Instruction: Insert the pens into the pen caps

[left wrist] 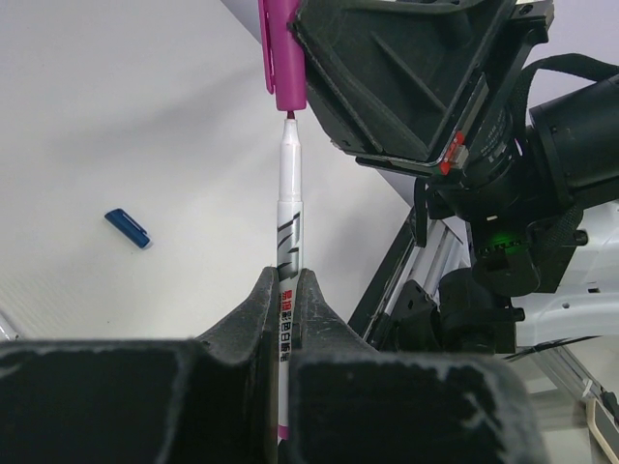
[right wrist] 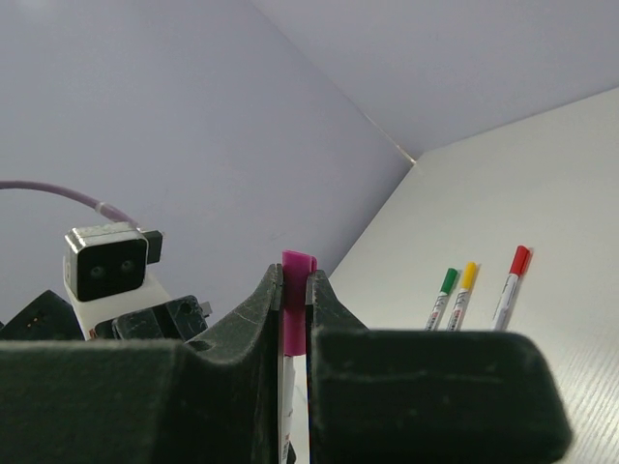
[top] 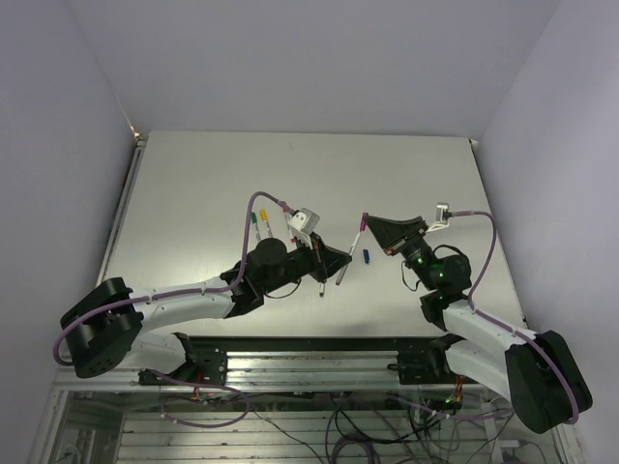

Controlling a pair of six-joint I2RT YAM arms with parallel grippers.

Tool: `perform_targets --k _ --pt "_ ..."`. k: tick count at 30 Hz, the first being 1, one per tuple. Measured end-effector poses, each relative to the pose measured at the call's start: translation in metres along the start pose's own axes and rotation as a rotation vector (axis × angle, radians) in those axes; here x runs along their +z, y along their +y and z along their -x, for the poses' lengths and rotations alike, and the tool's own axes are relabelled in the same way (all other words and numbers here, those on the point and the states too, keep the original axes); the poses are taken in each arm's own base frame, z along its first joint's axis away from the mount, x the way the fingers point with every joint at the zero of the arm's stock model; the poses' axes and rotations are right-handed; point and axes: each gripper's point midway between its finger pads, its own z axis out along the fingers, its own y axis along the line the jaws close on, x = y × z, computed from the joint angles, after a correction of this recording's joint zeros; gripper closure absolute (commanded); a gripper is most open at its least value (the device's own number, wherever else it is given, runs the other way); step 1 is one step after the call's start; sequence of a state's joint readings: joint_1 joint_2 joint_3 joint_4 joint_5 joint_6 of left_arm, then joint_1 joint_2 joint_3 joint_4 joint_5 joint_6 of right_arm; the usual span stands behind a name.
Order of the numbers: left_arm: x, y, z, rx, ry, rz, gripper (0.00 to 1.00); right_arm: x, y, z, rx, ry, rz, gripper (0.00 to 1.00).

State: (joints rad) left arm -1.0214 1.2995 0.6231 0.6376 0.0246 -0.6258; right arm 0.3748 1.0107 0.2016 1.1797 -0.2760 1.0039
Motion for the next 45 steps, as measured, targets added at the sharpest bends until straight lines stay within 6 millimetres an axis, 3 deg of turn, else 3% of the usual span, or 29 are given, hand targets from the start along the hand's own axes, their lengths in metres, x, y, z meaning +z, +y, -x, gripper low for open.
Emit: perform_targets --k 19,29,35,39,45 --pt "-0.003 0.005 -0.003 -0.018 -0.023 0.011 0.93 0.001 0.008 -0.008 0.024 0.016 0.021 1.0" --pt "-0.006 0.009 -0.014 -0.02 0.01 0.023 0.93 0.005 0.02 -0.035 0.042 0.036 0.023 1.0" --pt "-0.012 0.015 -0.021 -0.015 0.033 0.045 0.93 0.003 0.015 -0.045 0.025 0.055 0.007 1.0" --pt "-0.017 0.014 -0.001 -0.005 -0.03 0.062 0.93 0.0 0.009 -0.054 -0.018 0.103 -0.018 1.0" --pt "-0.022 0.012 0.013 0.009 -0.073 0.072 0.93 0.007 0.022 -0.046 -0.094 0.118 -0.002 1.0"
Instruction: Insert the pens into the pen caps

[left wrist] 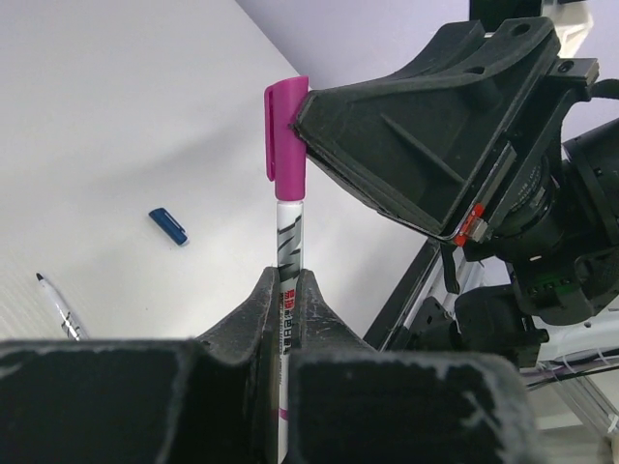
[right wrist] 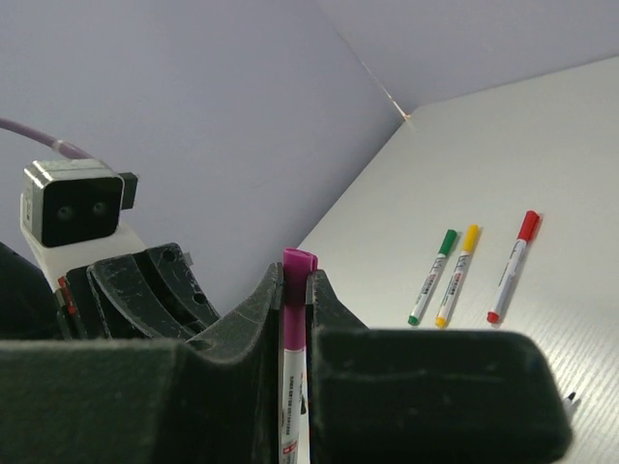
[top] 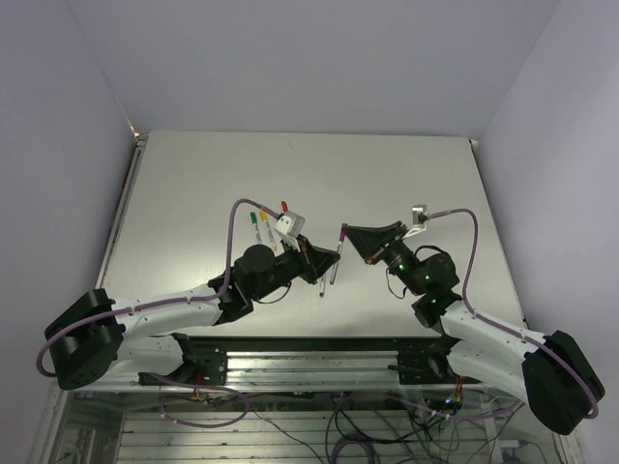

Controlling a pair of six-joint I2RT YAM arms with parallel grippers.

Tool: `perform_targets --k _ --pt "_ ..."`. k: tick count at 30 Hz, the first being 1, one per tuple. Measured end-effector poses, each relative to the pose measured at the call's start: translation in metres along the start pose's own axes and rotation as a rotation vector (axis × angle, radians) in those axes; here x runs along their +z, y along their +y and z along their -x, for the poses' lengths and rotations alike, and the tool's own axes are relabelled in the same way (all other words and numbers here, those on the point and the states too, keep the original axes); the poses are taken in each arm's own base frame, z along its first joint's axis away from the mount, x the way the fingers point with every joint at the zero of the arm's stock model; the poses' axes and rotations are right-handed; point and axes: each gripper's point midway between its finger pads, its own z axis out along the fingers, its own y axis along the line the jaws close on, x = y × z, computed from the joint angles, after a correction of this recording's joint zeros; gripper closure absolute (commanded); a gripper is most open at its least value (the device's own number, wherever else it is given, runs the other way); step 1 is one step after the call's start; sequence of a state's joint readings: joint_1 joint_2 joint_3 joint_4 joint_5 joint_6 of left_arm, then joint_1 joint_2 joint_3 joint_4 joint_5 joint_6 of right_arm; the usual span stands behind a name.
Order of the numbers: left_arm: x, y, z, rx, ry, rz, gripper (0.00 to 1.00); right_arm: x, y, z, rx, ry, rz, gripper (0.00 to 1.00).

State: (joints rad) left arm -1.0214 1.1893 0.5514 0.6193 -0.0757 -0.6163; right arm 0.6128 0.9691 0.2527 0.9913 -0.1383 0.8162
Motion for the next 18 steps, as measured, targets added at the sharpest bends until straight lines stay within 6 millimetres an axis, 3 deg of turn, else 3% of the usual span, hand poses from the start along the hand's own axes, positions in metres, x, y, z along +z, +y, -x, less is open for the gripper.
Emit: perform_targets --k 9,18 --pt "0.002 0.009 -0.009 0.013 0.023 0.03 0.93 0.0 -0.009 -0.011 -0.016 0.049 -0.029 1.0" --pt "0.001 0.034 -0.005 0.034 0.028 0.107 0.93 0.012 -0.017 -0.022 -0.045 0.117 -0.076 1.0"
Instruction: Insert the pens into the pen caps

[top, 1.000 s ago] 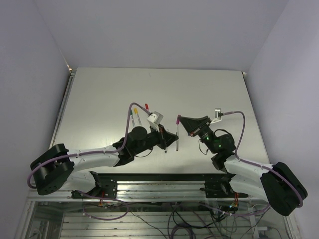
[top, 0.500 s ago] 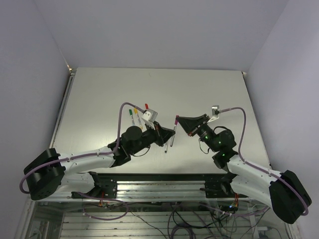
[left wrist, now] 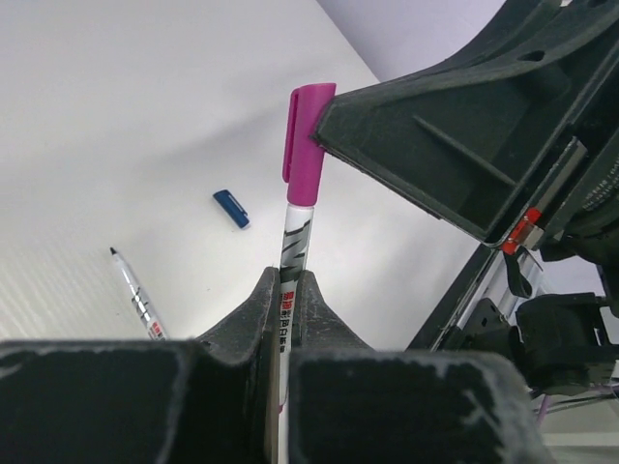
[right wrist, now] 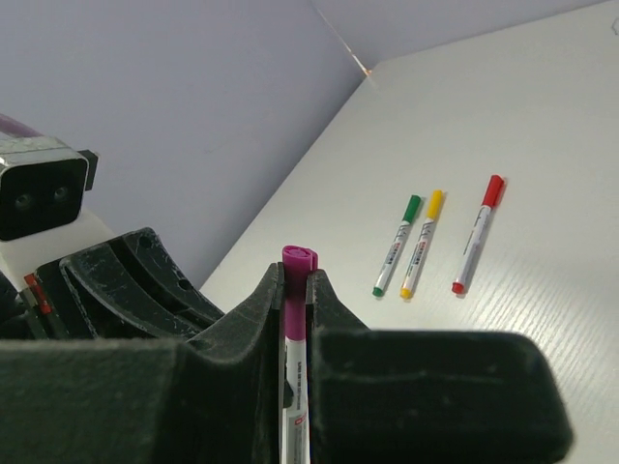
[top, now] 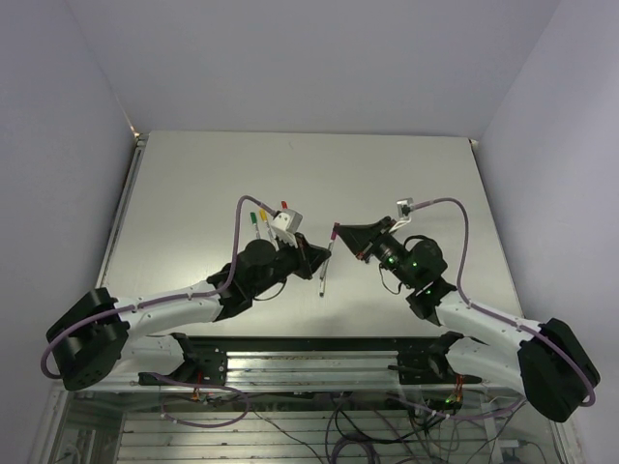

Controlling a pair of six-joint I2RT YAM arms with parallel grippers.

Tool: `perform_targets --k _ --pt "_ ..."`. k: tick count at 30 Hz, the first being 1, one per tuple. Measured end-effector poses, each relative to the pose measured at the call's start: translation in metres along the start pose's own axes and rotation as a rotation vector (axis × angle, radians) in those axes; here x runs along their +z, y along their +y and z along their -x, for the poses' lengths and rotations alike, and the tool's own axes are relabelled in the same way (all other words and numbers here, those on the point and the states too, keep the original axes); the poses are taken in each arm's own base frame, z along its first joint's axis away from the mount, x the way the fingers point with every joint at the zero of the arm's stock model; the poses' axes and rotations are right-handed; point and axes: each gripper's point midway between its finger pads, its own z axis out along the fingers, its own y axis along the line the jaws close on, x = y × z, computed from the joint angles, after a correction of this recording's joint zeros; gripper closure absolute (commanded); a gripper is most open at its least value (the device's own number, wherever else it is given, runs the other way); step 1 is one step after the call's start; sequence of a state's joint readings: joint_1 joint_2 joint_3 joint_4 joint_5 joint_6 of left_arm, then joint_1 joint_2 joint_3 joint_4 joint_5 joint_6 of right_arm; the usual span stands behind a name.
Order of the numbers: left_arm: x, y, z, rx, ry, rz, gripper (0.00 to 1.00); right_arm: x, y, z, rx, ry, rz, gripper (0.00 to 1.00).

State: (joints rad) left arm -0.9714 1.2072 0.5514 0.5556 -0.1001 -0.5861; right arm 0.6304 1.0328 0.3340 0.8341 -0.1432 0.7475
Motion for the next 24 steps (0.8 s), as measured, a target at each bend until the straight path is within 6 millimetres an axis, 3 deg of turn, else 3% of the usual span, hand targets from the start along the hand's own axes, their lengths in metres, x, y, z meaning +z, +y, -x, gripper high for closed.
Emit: perform_targets --k 18,20,24 --pt "0.004 0.038 -0.013 0.018 0.078 0.089 0.93 0.019 -0.019 -0.032 -0.025 0.087 -0.12 1.0" --pt "0.008 0.039 0.0 0.017 0.032 0.096 0.93 0.017 -0.017 -0.047 -0.02 0.146 -0.112 1.0" --pt "0.015 0.037 0.046 0.015 -0.106 0.1 0.93 0.006 -0.027 -0.087 -0.015 0.286 -0.146 1.0"
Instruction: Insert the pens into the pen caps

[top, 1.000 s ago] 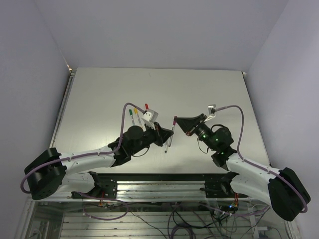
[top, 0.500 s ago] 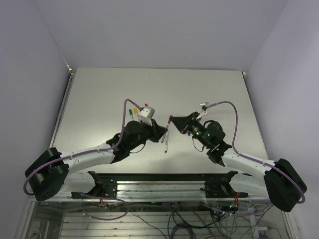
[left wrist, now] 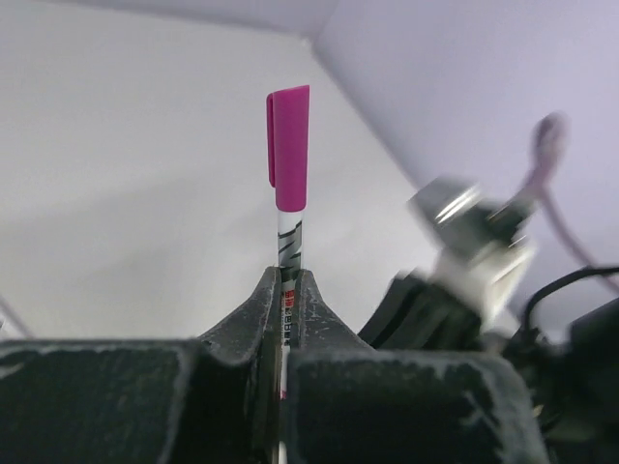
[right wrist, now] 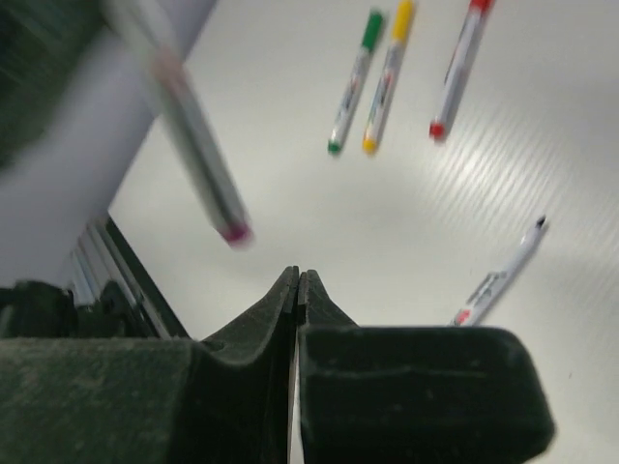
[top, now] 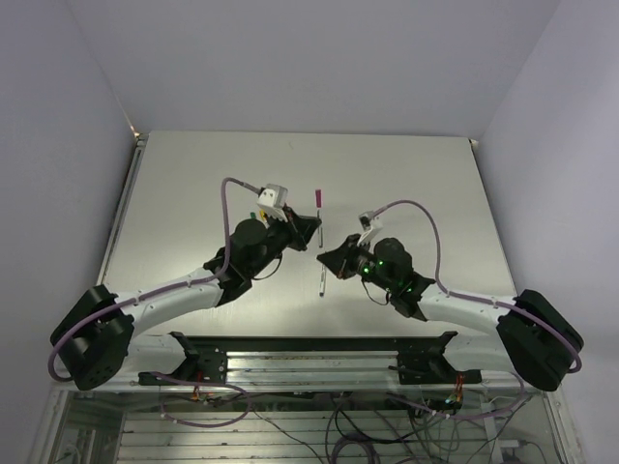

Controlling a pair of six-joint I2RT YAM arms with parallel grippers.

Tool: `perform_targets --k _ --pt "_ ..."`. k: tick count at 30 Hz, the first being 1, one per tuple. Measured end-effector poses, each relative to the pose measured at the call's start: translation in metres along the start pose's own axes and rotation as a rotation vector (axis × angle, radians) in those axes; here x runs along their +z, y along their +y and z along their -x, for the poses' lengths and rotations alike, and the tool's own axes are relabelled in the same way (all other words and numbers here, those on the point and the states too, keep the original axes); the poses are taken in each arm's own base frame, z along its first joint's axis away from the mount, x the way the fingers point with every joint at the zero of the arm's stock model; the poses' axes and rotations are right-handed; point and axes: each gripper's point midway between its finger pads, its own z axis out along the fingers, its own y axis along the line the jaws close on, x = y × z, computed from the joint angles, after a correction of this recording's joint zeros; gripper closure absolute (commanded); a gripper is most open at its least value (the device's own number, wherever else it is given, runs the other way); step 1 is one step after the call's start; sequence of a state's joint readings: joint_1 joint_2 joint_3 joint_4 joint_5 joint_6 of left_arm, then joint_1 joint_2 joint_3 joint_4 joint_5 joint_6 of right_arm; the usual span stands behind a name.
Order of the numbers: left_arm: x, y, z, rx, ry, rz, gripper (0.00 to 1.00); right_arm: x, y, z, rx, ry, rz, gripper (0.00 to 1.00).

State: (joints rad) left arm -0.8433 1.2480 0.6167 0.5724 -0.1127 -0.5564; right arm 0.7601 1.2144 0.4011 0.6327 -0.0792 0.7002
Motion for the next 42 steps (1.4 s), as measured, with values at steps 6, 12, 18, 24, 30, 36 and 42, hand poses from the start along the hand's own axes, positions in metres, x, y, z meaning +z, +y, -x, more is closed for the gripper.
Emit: perform_targets --k 6,12,18,24,30,36,42 --pt "0.002 -0.021 0.04 -0.016 -0.124 -0.059 0.93 -0.004 -0.005 -0.026 0.001 0.093 -0.016 1.0" --pt "0.003 -0.01 0.041 -0.017 -0.13 -0.013 0.93 -0.008 -0.01 -0.017 -0.009 0.061 -0.057 1.0" --pt "0.017 0.03 0.027 -0.024 -0.08 0.109 0.93 -0.017 -0.021 0.0 -0.011 -0.011 -0.15 0.91" --pt "0.06 0.088 0.003 -0.021 0.061 0.315 0.93 -0.029 -0.039 0.009 -0.016 -0.047 -0.262 0.82" --pt "0.087 0.135 -0.028 -0.02 0.186 0.461 0.9 -0.04 -0.049 0.011 -0.023 -0.057 -0.324 0.79" --pt "0.109 0.169 -0.057 -0.032 0.294 0.56 0.87 -0.045 -0.051 0.016 -0.024 -0.076 -0.345 0.79" --pt "0.11 0.186 -0.083 -0.043 0.374 0.628 0.82 -0.049 -0.053 0.018 -0.027 -0.084 -0.365 0.79"
